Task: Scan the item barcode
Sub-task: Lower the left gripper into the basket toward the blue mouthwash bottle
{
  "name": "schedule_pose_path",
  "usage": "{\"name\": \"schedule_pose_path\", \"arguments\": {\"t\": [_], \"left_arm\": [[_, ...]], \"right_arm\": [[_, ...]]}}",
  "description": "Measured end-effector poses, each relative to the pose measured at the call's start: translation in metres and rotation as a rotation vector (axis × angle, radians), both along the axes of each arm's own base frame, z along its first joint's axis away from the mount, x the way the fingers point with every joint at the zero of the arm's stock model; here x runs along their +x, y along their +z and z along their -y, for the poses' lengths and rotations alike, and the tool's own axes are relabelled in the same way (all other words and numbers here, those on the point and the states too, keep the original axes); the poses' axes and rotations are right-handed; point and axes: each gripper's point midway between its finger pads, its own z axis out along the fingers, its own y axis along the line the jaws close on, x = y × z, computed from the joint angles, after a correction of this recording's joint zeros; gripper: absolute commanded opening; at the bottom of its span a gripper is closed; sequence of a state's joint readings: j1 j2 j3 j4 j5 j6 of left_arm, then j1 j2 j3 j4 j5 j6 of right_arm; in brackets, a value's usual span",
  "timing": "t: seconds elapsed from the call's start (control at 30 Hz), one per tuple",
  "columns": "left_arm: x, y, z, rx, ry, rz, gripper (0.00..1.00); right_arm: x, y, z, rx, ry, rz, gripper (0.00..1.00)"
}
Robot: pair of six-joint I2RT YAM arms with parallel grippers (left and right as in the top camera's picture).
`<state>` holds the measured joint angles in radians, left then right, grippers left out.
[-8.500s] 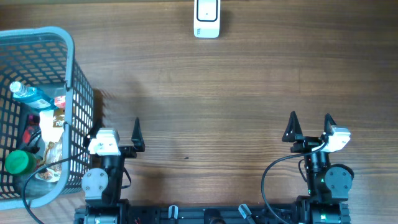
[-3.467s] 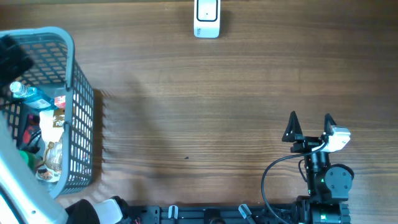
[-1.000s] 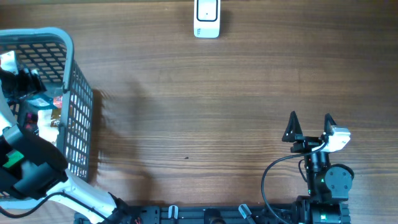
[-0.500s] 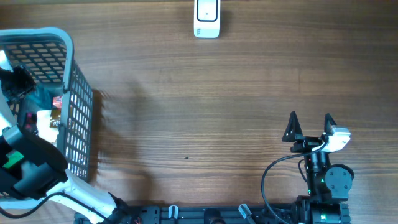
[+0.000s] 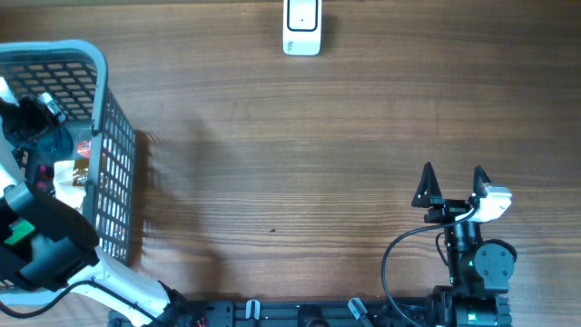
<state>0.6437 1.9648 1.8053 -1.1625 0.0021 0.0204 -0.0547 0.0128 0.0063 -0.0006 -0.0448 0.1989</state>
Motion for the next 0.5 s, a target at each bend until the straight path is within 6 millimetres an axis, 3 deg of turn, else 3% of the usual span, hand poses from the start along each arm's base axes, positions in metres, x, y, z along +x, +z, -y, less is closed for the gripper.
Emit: {"name": "schedule_pose_path", "arguments": {"t": [0.17, 0.3, 0.5], "left_arm": [[0.002, 0.001, -0.001, -0.001, 0.052, 0.015, 1.00], [-0.008, 0.005, -0.012, 0.122, 0.080, -0.068, 1.00], [-0.008, 0.050, -0.029, 0.284, 0.123, 0.012, 1.00]], "right_arm": [[0.000, 0.000, 0.000, 0.000, 0.000, 0.000, 1.00], [0.000, 0.000, 0.000, 0.000, 0.000, 0.000, 1.00], [0.000, 0.000, 0.000, 0.000, 0.000, 0.000, 1.00]]}}
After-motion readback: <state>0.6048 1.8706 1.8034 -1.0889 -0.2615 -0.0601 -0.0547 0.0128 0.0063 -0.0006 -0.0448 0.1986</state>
